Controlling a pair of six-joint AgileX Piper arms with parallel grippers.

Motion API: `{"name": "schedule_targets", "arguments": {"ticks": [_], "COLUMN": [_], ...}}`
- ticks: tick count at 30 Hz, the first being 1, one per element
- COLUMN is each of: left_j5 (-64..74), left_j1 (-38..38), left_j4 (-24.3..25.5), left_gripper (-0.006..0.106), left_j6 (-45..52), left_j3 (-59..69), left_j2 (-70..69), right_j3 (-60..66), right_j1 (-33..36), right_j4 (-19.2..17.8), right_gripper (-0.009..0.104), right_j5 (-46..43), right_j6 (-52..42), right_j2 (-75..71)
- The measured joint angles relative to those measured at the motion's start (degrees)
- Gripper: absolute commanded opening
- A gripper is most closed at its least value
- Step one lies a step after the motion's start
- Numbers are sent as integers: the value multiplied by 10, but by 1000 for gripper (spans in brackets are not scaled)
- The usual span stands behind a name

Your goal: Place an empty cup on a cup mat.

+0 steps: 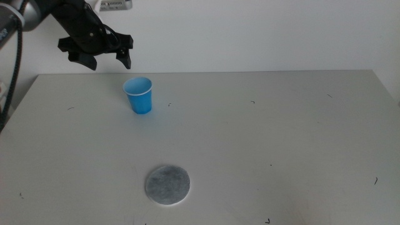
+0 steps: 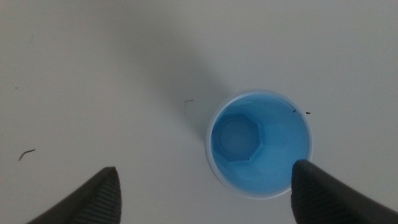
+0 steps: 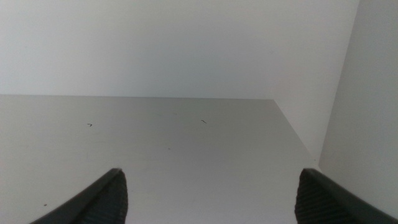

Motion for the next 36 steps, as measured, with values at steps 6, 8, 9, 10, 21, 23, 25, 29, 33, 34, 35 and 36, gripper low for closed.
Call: {"name": "schedule_targets", "arguments": {"ticks": [6,8,9,10,21,23,25,29,33,34,35,36], "left_j5": [-23,-26,-27,-30,-71,-75,-76,-76,-75,-75,-75,-75], "left_j1": [-5,-5,-5,-5,-5,-5,-5,-5,-5,-6,-6,-7], "left_j4": [-3,-3,-4,-5,-11,-11,-11,-14,-20,-23,-24,-24], "left_gripper": [105,105,105,105,75,56,39,5,0,0,0,0], "left_j6": [0,0,0,0,0,0,0,0,0,0,0,0], "left_j3": [0,0,0,0,0,0,0,0,0,-1,-1,-1], "left_j2": [51,65,71,76,113,113,113,113,113,113,112,110], "right_j3": [0,0,0,0,0,0,0,0,0,0,0,0], "right_j1": [0,0,0,0,0,0,0,0,0,0,0,0], "right_j4": [0,0,0,0,0,0,0,0,0,0,0,0], "right_gripper": [94,94,94,94,94,94,94,94,94,94,94,94], "right_j5": [0,0,0,0,0,0,0,0,0,0,0,0], "right_j6": [0,0,0,0,0,0,0,0,0,0,0,0], "right_j2": [0,0,0,0,0,0,0,0,0,0,0,0]}}
